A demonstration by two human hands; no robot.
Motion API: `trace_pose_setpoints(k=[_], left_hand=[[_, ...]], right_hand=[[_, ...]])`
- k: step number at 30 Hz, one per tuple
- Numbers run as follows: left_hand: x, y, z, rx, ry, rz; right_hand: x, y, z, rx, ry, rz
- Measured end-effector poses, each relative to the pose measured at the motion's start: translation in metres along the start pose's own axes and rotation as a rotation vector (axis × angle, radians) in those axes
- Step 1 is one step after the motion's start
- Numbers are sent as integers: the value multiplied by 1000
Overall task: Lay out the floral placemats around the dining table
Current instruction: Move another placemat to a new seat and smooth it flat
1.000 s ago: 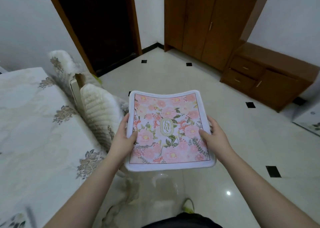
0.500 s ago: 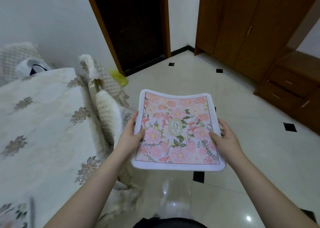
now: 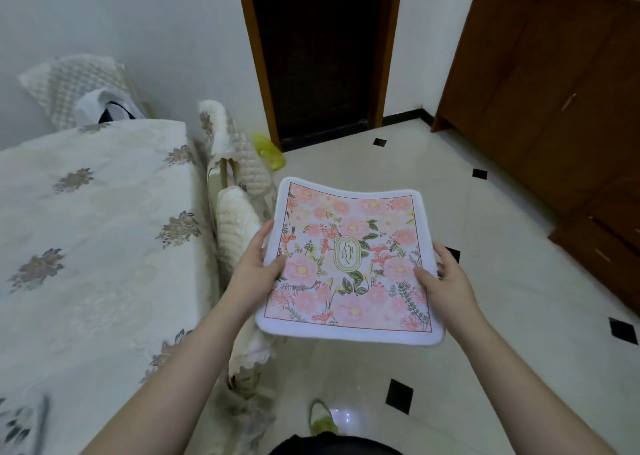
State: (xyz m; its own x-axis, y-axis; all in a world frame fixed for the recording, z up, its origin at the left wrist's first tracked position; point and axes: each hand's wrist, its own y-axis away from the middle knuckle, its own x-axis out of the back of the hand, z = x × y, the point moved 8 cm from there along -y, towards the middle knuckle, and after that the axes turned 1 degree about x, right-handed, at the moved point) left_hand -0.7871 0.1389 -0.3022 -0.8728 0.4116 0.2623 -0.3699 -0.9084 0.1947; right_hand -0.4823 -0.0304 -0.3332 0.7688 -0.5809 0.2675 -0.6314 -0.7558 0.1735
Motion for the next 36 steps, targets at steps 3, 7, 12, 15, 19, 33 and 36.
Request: trace_pose_setpoints(k=[3,7,12,15,19,33,36], left_hand=[[10,-21,-2,15,25,31],[27,-50,-8,20,80,55],[54,-76,-20,46,95,118],[66,-86,-24,63,97,157],[74,-99,-25,71,108,215],[118,-94,-35,236,150,629],[133,-76,-42,241,201,743]], right_hand=[[-14,-29,-15,10,37,-16],[-38,-66,-33,39,41,-51],[-74,-97,-49,44,36,-111],[-92,-115,-56,33,25,-155],[-116,-145,-65,21,11,-217],[-232,-244,-124,56,-51,-687],[-268,-245,-139,70,-45,-804]])
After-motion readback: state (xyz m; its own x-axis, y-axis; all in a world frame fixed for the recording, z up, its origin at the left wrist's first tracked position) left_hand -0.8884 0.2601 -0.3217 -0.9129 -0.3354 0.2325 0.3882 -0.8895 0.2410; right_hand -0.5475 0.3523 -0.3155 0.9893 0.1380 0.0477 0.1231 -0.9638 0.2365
